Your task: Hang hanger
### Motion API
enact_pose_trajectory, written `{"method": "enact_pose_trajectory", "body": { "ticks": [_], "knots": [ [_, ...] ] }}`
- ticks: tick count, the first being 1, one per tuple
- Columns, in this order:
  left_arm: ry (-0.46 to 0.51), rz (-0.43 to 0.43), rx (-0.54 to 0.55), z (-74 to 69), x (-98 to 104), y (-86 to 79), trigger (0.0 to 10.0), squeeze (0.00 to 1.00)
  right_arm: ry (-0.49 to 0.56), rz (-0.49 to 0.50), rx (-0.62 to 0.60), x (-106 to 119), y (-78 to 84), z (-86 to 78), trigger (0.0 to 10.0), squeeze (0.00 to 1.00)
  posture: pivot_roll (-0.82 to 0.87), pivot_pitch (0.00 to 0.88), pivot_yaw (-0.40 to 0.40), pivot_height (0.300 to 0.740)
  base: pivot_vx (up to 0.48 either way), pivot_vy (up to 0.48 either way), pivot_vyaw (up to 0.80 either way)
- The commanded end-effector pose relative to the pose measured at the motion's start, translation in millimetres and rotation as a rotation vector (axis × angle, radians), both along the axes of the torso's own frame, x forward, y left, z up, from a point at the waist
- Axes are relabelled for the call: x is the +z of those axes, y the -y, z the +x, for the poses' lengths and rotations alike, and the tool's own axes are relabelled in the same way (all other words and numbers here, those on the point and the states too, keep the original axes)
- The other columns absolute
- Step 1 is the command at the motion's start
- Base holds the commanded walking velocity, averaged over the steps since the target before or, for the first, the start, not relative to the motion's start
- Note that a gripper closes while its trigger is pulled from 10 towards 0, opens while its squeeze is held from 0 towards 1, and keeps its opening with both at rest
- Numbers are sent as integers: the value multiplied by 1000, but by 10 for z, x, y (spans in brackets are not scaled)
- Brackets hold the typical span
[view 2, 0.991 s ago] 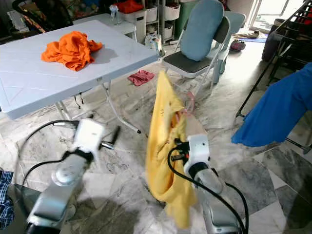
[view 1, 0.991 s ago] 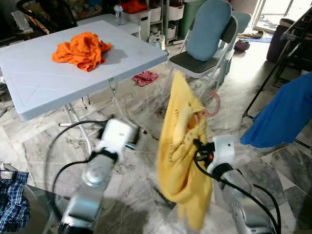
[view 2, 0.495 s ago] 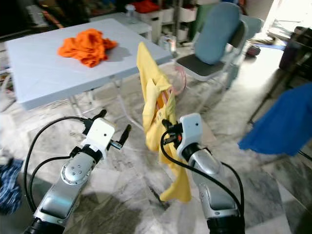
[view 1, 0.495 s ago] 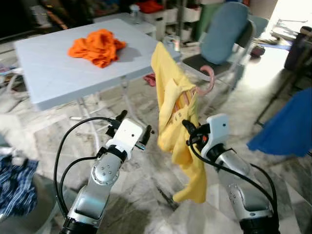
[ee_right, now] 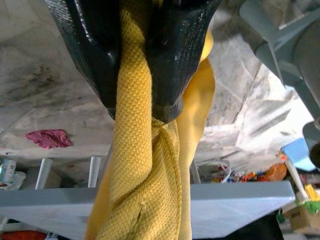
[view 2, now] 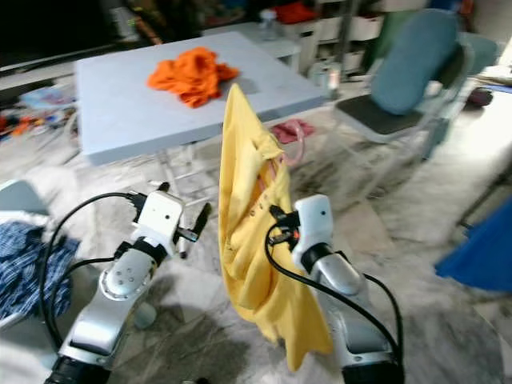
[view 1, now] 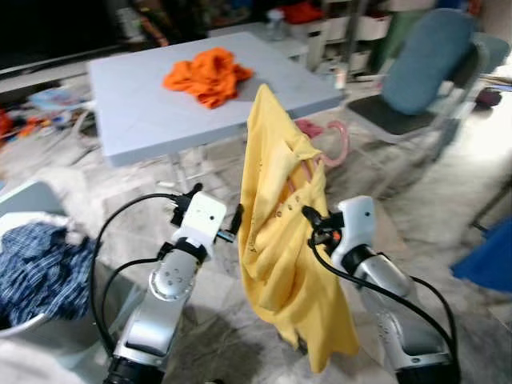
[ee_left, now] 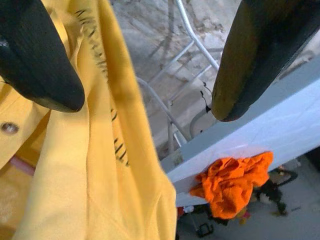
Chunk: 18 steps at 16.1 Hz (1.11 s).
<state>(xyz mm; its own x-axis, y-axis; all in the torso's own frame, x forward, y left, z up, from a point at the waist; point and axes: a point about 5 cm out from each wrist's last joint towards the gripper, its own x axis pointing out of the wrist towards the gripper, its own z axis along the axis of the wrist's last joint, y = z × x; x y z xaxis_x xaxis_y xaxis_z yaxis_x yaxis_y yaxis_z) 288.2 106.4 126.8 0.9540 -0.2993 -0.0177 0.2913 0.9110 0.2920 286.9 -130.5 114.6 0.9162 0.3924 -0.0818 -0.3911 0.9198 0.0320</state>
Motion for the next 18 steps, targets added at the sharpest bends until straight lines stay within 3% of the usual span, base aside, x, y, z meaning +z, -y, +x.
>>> {"method": "enact_pose_trajectory", "body": {
  "ticks": [1,3,18],
  "knots": [
    [-19,-9,12,11,-3,-43,10000,0,50,14,12,97,-47,9,10000,0,-71,0,2,740,0,0,0],
    [-50,-60,26,27,-22,-59,10000,0,54,37,12,112,-87,6,10000,0,-72,0,4,740,0,0,0],
    [-84,-107,39,10,-45,-20,10000,0,94,19,58,168,-233,16,10000,0,-73,0,-9,740,34,0,0]
  ]
}}
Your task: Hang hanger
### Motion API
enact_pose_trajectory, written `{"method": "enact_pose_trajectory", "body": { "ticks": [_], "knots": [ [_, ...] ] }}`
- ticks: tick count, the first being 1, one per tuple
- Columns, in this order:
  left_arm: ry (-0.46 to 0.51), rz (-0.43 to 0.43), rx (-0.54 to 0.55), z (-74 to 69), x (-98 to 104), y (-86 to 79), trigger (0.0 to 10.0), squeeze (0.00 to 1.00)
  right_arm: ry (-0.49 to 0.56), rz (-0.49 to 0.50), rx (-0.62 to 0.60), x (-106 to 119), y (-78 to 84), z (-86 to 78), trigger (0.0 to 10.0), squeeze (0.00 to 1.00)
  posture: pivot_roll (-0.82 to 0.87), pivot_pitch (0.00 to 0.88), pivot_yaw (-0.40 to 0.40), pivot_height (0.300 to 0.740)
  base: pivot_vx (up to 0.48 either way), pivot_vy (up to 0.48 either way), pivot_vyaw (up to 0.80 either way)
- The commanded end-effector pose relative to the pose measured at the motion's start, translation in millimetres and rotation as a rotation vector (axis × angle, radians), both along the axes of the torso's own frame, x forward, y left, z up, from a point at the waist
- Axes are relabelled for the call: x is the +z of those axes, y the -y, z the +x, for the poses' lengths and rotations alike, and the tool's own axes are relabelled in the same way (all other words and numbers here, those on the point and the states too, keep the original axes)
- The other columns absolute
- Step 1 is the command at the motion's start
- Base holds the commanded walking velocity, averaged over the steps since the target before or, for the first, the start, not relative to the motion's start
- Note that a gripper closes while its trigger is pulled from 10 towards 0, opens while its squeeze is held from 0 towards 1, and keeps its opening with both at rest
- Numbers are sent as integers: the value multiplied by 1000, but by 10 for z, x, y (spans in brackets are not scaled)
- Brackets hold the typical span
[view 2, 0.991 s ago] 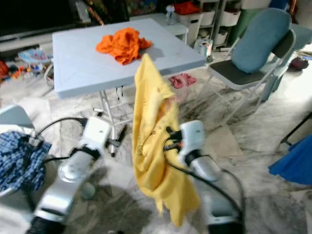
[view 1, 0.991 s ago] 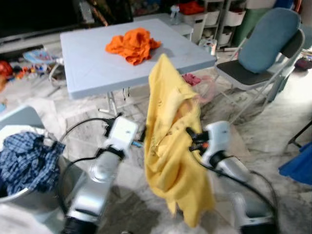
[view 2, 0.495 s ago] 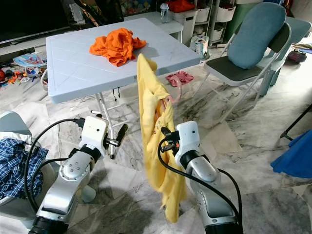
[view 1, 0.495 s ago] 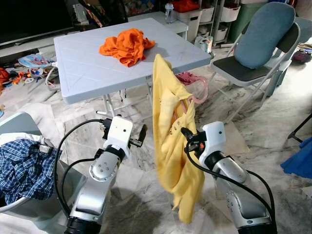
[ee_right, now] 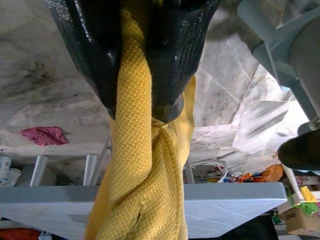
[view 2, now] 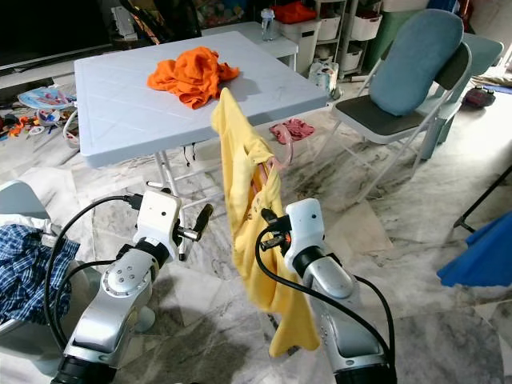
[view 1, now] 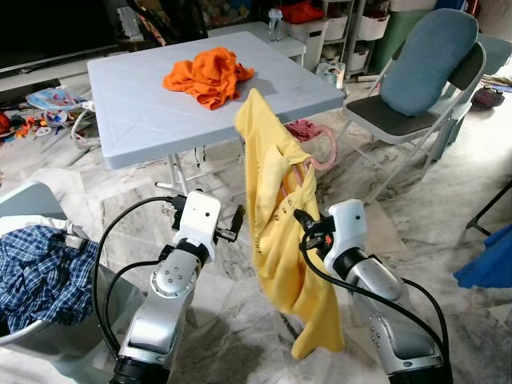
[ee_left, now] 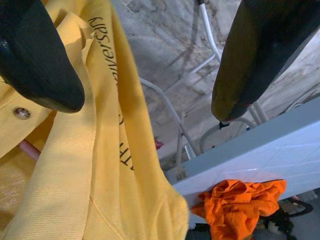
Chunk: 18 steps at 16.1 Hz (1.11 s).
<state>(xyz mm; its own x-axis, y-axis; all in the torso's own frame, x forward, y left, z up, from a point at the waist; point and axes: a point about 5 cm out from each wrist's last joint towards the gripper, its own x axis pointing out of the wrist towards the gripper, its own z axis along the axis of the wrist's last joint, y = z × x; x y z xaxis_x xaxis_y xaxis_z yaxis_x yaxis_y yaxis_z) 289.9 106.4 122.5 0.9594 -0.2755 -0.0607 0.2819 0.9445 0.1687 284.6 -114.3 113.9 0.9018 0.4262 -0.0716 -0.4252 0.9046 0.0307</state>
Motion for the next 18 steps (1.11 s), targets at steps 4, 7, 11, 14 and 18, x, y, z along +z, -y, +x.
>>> {"method": "enact_pose_trajectory", "body": {
  "ticks": [4,7,11,14,18],
  "knots": [
    [-9,0,8,-10,-8,-20,10000,0,78,25,26,154,-89,14,10000,0,-73,0,-8,740,284,0,0],
    [-11,-2,4,-6,-6,-4,10000,0,89,14,55,162,-116,-5,10000,0,-76,0,-5,740,310,0,0],
    [-12,-4,3,-7,-5,3,10000,0,90,11,57,160,-140,-4,10000,0,-72,0,-8,740,310,0,0],
    [-14,-3,3,-13,-8,2,10000,0,90,11,60,158,-144,-4,10000,0,-71,0,-9,740,310,0,0],
    [-17,0,-1,-17,-16,8,10000,0,90,8,61,151,-147,-14,10000,0,-72,0,-6,740,312,0,0]
  ]
}}
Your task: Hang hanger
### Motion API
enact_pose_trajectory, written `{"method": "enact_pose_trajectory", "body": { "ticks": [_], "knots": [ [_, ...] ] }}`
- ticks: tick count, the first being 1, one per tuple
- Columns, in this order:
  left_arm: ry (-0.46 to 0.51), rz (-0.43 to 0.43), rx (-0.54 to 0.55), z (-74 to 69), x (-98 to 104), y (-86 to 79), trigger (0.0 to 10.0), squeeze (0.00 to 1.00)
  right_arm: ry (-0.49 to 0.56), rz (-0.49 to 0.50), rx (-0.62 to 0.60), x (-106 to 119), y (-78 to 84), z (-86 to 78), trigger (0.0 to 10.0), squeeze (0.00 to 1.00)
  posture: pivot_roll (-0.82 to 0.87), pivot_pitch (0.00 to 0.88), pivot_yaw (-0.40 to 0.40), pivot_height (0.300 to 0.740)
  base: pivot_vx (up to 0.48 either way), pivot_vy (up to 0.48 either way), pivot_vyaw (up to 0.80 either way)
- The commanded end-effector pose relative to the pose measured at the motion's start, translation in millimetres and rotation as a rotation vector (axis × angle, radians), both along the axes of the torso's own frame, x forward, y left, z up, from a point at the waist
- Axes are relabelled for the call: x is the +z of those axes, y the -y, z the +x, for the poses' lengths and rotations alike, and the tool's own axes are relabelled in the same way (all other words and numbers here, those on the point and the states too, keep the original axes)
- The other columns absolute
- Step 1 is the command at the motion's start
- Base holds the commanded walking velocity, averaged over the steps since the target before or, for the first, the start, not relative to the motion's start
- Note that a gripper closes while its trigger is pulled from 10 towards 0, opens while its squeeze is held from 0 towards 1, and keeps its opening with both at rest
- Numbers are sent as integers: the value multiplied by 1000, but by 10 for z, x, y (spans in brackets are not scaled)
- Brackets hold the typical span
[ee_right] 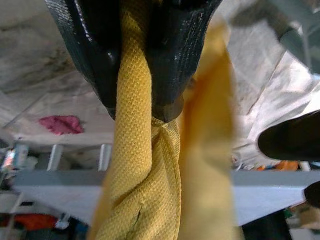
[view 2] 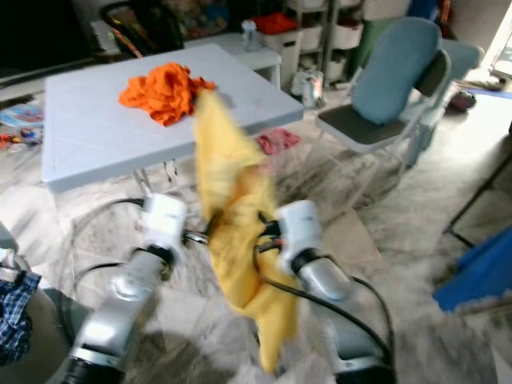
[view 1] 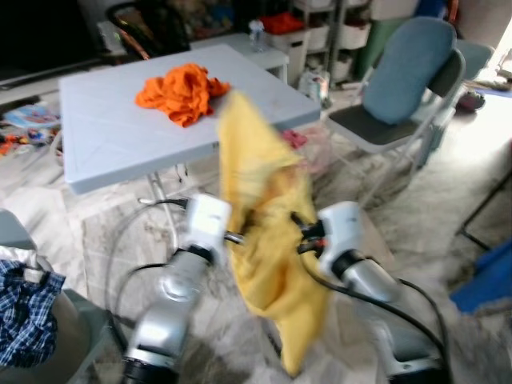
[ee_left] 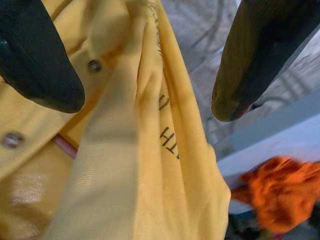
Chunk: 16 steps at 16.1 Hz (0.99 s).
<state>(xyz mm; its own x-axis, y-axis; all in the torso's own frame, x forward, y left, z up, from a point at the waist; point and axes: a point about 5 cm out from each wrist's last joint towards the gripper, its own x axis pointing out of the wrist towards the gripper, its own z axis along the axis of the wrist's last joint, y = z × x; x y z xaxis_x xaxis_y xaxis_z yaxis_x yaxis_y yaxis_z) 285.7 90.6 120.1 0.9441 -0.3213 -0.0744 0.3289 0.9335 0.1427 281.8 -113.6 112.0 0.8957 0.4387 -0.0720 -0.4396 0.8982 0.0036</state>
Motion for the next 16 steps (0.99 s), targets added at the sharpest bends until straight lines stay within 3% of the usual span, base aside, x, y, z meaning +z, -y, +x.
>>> {"method": "enact_pose_trajectory", "body": {
  "ticks": [1,7,9,11,14,16],
  "knots": [
    [3,23,45,24,5,-149,10000,0,85,28,54,179,-151,11,10000,0,-72,0,-6,740,300,0,0],
    [-4,29,69,16,-2,-125,10000,0,73,2,77,128,-158,-16,10000,0,-67,0,-12,740,46,0,0],
    [-13,75,47,-30,-22,-165,10000,0,74,-29,95,102,-156,-46,10000,0,-66,0,-13,740,0,0,0],
    [-16,142,32,-42,-53,-213,10000,0,74,-32,98,95,-151,-52,10000,0,-62,0,-15,740,0,0,800],
    [47,232,5,48,-15,-163,10000,0,84,-26,134,131,-185,-49,10000,0,-69,0,-10,740,0,0,267],
    [48,206,4,81,4,-113,10000,0,90,-46,149,139,-179,-47,10000,0,-81,0,-4,740,0,0,0]
  ]
}}
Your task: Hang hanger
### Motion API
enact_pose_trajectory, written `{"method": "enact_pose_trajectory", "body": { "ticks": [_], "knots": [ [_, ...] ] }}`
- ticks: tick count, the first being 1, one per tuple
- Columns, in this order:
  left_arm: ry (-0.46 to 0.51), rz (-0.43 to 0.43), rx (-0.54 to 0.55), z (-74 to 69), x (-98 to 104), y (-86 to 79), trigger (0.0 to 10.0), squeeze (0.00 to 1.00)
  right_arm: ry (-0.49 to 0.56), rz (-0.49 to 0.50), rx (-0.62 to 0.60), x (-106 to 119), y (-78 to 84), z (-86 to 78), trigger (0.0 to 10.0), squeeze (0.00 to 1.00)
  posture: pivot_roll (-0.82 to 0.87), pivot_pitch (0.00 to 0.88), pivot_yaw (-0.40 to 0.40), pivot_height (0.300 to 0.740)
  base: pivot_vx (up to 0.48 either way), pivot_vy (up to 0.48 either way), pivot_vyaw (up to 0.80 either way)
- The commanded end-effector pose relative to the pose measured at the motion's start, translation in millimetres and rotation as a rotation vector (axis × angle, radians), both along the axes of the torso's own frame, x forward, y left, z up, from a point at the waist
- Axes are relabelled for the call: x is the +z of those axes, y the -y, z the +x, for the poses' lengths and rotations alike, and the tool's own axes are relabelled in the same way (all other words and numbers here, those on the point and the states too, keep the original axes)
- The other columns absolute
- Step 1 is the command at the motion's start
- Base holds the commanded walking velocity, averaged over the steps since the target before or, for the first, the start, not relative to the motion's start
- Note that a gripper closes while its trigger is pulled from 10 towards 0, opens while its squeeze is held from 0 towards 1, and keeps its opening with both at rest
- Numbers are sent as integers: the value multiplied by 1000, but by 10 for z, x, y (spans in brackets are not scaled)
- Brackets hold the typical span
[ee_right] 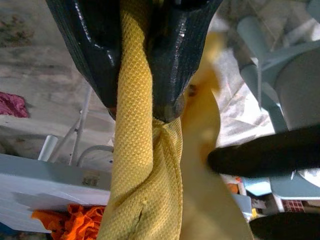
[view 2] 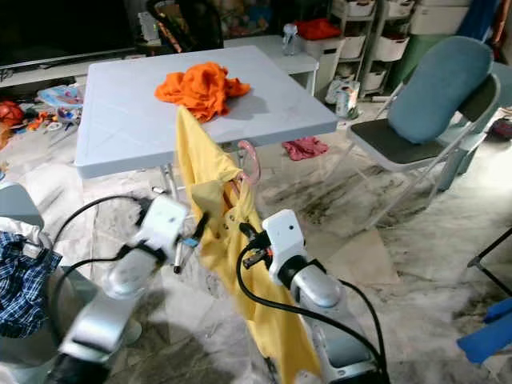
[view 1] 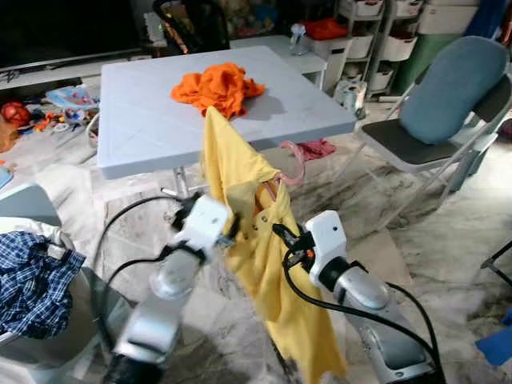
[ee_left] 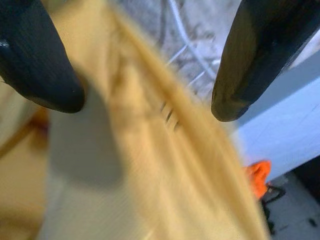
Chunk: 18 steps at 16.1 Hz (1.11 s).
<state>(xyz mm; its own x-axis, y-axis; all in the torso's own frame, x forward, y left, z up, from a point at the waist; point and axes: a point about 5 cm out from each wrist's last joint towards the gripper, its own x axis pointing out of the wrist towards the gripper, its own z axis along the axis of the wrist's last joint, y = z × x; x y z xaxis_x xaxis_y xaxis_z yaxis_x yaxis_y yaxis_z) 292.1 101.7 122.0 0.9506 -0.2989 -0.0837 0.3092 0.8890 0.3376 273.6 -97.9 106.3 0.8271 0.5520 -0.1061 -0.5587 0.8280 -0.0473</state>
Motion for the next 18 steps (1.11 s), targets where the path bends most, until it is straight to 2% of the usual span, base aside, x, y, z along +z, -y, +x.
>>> {"method": "enact_pose_trajectory", "body": {
  "ticks": [1,3,4,7,8,11,12,13,15,18],
  "knots": [
    [-2,3,-13,30,0,34,10000,0,96,15,19,206,-4,33,10000,0,-83,0,-3,740,0,0,0],
    [4,1,-26,40,5,61,10000,0,90,11,43,219,4,26,10000,0,-90,0,1,740,0,0,0],
    [6,3,-33,57,-11,74,10000,0,91,-29,144,216,-55,-37,10000,0,-92,0,-4,740,0,0,0],
    [-5,-22,4,126,-52,87,10000,0,97,-12,281,308,-185,-142,10000,0,-91,0,-13,740,0,0,0],
    [1,-23,3,144,-46,103,10000,0,113,-35,318,334,-214,-162,10000,0,-95,0,-14,740,0,0,0],
    [20,-17,3,179,-30,148,10000,0,113,-25,361,407,-234,-183,10000,0,-103,0,-10,740,0,0,0],
    [30,-6,18,199,-28,116,10000,0,106,-36,384,415,-215,-198,10000,0,-107,0,-7,740,0,0,0],
    [20,-15,66,243,-57,13,10000,0,92,-58,413,419,-150,-226,10000,0,-106,0,-8,740,0,0,0],
    [-18,-76,129,285,-76,-114,10000,0,76,-105,411,383,-23,-232,10000,0,-107,0,-4,740,0,0,0],
    [6,-53,180,316,-39,-235,10000,0,57,-172,383,340,144,-188,10000,0,-106,0,-2,740,0,0,0]
  ]
}}
